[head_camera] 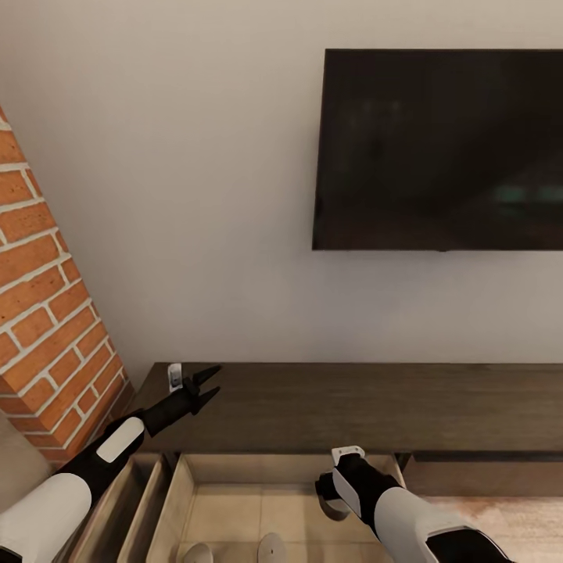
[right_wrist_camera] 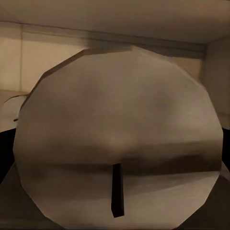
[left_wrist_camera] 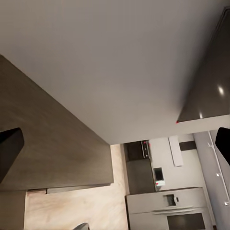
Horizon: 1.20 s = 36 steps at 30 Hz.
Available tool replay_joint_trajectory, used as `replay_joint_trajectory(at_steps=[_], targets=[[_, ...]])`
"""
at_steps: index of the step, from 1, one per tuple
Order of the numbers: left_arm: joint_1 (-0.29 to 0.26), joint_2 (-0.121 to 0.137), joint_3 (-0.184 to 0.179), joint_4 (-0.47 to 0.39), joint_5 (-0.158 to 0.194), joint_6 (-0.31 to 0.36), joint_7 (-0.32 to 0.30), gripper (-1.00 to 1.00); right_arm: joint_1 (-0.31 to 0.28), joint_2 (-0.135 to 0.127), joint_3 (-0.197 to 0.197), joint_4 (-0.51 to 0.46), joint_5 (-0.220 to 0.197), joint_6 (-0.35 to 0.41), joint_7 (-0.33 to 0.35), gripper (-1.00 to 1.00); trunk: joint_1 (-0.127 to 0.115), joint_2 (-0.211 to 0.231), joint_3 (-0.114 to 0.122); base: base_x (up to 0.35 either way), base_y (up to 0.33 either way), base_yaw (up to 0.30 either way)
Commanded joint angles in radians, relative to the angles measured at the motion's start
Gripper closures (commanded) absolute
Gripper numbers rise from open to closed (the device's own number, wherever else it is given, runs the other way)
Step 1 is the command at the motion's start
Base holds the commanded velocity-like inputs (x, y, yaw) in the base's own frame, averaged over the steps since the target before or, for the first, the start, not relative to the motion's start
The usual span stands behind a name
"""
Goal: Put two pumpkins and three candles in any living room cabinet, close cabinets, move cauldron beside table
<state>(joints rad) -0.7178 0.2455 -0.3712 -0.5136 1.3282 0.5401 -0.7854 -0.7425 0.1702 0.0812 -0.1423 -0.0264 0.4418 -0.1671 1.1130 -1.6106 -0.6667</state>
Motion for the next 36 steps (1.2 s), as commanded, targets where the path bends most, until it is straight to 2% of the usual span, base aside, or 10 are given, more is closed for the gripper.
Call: replay_joint_trajectory(at_steps=[1,6,13,18,36], targets=[[0.000,0.000,0.000,0.000,0.000,0.000,0.000,-1.00,0.002,0.000,0.000,0.000,0.001,0.000,0.000,1.00,0.004,-0.007,-0.003,0.000,0.000,0.000],[0.000,-0.013,0.000,0.001,-0.001,0.000,0.000,-1.00,0.007,0.000,0.000,0.001,0.005,-0.001,-0.002,1.00,0.023,-0.042,-0.019,0.000,0.000,0.000],[0.000,-0.014,0.000,0.001,-0.001,0.000,0.000,-1.00,0.008,0.002,0.001,0.002,0.001,0.001,-0.001,1.00,0.050,-0.091,-0.041,0.000,0.000,0.000],[0.000,-0.014,0.000,0.001,-0.001,0.000,0.000,-1.00,0.008,0.003,0.002,0.046,0.003,0.001,-0.001,1.00,0.069,-0.126,-0.056,0.000,0.000,0.000],[0.000,-0.014,0.000,0.001,-0.001,0.000,0.000,-1.00,0.008,0.004,0.002,0.050,0.005,-0.014,-0.009,1.00,0.138,-0.252,-0.113,0.000,0.000,0.000]])
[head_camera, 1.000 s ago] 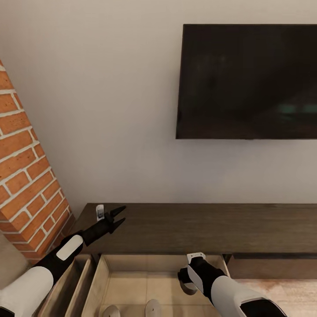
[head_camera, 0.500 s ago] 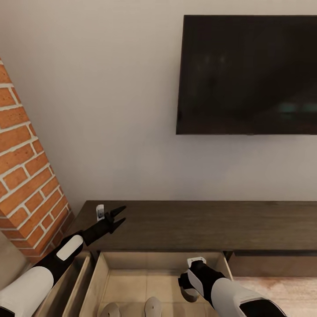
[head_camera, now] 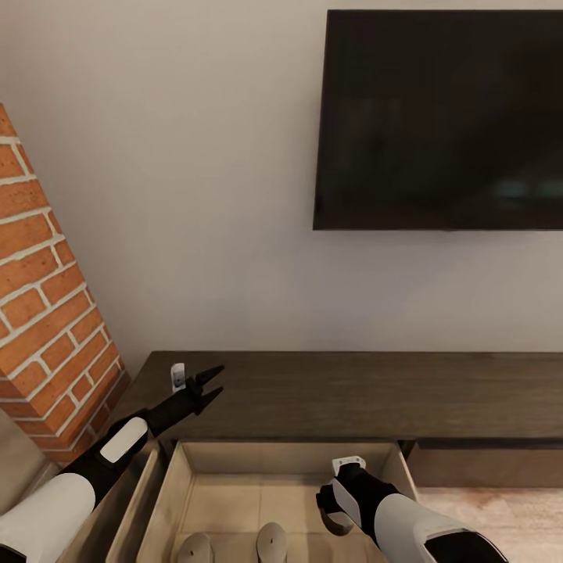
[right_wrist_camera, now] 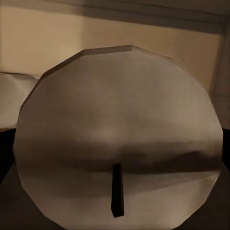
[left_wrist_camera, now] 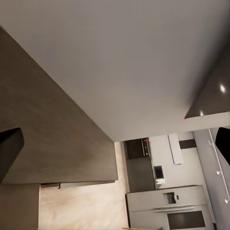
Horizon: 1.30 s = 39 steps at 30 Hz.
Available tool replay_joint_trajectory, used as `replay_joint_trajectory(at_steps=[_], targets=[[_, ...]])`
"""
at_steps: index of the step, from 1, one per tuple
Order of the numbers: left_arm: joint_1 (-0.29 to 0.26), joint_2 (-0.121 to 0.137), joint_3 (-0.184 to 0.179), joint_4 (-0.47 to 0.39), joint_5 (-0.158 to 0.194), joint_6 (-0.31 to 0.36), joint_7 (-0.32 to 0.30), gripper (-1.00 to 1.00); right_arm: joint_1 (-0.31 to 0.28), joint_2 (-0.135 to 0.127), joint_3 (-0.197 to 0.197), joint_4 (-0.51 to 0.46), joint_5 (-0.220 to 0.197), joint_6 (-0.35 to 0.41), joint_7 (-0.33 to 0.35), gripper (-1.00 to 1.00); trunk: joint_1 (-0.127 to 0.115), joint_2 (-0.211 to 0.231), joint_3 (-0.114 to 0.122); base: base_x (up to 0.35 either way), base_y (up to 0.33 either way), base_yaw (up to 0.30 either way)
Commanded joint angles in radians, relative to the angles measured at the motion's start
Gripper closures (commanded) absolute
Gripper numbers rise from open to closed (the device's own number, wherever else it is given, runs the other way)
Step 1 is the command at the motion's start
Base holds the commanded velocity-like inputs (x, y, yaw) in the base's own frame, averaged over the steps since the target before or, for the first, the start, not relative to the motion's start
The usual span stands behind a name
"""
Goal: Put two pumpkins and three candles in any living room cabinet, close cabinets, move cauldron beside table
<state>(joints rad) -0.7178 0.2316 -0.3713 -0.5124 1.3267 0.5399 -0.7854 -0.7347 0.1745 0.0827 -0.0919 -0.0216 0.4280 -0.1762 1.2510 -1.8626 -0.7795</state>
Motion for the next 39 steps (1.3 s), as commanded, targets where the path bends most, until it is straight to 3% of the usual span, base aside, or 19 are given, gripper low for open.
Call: replay_joint_trajectory(at_steps=[1,12,32,39], targets=[[0.000,0.000,0.000,0.000,0.000,0.000,0.000,-1.00,0.000,0.000,0.000,0.000,0.000,0.000,-0.001,1.00,0.004,-0.007,-0.003,0.000,0.000,0.000],[0.000,0.000,0.000,0.000,0.000,0.000,0.001,-1.00,0.000,0.000,0.000,0.004,0.000,-0.002,-0.033,1.00,0.046,-0.084,-0.038,0.000,0.000,0.000],[0.000,0.000,0.000,0.001,0.001,0.000,0.002,-1.00,0.000,0.000,0.002,0.007,-0.006,0.010,-0.033,1.00,0.123,-0.224,-0.100,0.000,0.000,0.000],[0.000,0.000,0.000,0.002,0.002,0.000,0.002,-1.00,-0.003,0.000,0.002,0.005,-0.005,0.092,-0.026,1.00,0.150,-0.273,-0.122,0.000,0.000,0.000]])
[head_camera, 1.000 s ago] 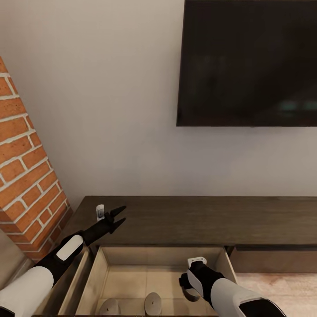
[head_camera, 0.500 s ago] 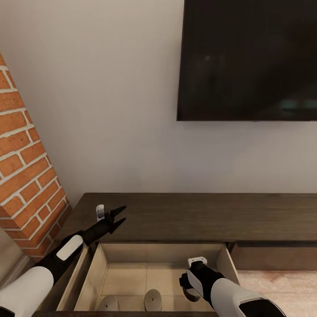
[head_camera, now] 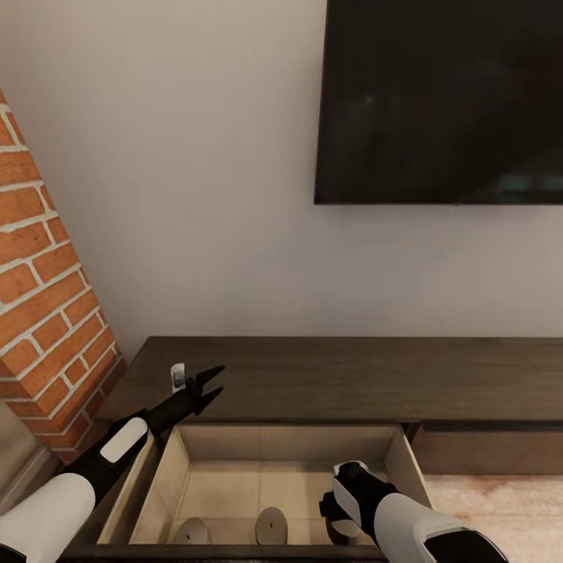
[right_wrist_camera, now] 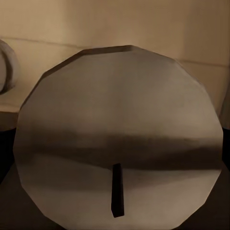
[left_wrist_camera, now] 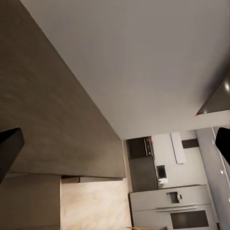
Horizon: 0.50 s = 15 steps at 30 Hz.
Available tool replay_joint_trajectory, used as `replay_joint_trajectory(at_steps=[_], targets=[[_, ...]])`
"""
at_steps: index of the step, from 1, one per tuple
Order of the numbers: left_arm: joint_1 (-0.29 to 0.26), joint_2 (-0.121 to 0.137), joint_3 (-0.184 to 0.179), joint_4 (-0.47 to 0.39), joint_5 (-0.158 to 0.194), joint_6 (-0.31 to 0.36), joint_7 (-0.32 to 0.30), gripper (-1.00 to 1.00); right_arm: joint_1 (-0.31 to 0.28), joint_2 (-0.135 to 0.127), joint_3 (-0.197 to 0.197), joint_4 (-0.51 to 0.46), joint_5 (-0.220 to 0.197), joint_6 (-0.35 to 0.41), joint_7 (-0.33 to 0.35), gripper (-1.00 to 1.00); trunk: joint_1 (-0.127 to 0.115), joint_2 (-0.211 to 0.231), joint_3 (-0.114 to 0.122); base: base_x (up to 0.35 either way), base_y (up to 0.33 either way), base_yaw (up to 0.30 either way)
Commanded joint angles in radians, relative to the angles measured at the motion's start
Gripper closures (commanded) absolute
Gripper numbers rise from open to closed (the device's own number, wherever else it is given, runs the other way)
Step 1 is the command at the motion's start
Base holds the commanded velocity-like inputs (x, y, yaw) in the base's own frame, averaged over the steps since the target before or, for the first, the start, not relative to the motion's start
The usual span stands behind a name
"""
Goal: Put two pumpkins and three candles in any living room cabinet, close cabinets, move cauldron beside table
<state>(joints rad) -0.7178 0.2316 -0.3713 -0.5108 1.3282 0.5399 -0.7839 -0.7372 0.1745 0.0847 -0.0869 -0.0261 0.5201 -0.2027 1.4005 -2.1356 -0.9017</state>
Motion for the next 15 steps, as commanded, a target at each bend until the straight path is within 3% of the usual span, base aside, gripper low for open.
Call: replay_joint_trajectory(at_steps=[1,12,15], targets=[[0.000,0.000,0.000,0.000,0.000,0.000,0.000,-1.00,-0.003,0.000,0.000,-0.001,0.000,0.002,0.000,1.00,0.004,-0.007,-0.003,0.000,0.000,0.000],[0.000,0.000,0.000,0.000,0.000,0.001,0.000,-1.00,-0.007,0.000,-0.001,-0.002,0.005,-0.006,-0.002,1.00,0.046,-0.084,-0.038,0.000,0.000,0.000],[0.000,0.000,0.000,0.000,0.000,0.001,0.000,-1.00,-0.007,0.000,-0.002,0.001,0.004,-0.079,-0.003,1.00,0.058,-0.105,-0.047,0.000,0.000,0.000]])
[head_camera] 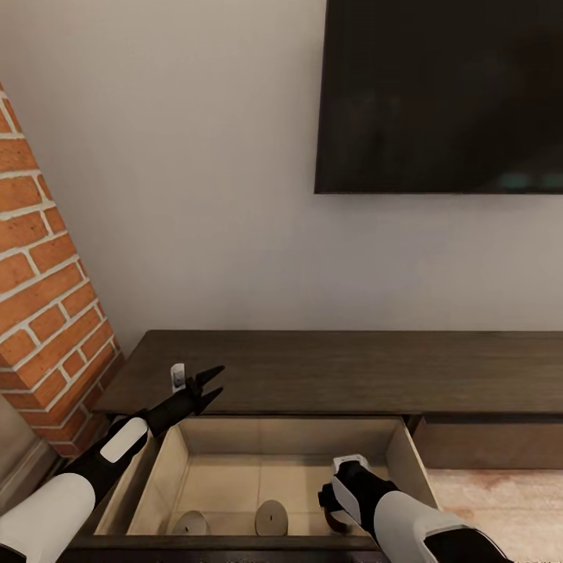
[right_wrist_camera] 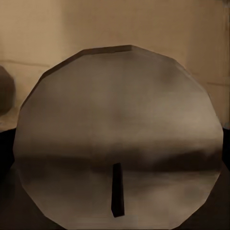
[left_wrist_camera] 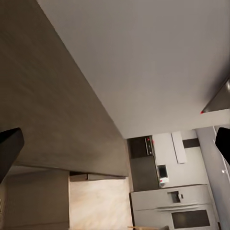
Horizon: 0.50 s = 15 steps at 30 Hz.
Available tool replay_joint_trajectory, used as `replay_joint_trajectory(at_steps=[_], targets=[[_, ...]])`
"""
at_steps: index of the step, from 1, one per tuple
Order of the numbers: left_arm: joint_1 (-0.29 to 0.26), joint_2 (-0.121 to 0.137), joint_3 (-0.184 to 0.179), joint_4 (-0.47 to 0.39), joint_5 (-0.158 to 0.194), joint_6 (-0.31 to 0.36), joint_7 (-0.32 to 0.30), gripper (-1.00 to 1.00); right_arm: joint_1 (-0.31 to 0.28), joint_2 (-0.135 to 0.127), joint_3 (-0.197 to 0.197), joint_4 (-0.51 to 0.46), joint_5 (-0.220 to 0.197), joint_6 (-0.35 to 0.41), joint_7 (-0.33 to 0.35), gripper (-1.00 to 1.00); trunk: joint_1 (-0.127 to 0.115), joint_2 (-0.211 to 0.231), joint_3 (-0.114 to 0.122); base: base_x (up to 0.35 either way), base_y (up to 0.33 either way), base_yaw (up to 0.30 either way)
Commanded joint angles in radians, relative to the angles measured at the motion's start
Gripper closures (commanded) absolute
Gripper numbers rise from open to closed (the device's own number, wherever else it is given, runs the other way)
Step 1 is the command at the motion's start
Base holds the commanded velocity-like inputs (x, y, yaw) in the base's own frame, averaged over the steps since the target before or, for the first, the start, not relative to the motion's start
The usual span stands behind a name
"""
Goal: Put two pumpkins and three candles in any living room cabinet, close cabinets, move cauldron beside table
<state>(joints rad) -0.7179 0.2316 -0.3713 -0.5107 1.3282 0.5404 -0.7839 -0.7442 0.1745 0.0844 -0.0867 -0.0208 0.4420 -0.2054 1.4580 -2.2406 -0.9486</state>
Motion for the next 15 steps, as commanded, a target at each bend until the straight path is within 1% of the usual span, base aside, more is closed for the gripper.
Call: replay_joint_trajectory(at_steps=[1,5,12,15], targets=[[0.000,0.000,0.000,0.000,0.000,0.000,0.000,-1.00,0.000,0.000,-0.001,0.006,-0.001,-0.032,0.000,1.00,0.004,-0.007,-0.003,0.000,0.000,0.000],[0.000,0.000,0.000,0.000,0.000,0.000,0.000,-1.00,0.000,0.000,-0.002,0.010,-0.001,-0.047,0.000,1.00,0.019,-0.035,-0.016,0.000,0.000,0.000],[0.000,0.000,0.001,0.000,0.000,0.000,0.000,-1.00,0.000,0.000,-0.002,0.010,-0.001,-0.051,0.001,1.00,0.046,-0.084,-0.038,0.000,0.000,0.000],[0.000,0.001,0.001,0.001,0.000,0.001,-0.001,-1.00,0.000,0.000,-0.001,0.010,-0.002,-0.050,0.000,1.00,0.046,-0.084,-0.038,0.000,0.000,0.000]])
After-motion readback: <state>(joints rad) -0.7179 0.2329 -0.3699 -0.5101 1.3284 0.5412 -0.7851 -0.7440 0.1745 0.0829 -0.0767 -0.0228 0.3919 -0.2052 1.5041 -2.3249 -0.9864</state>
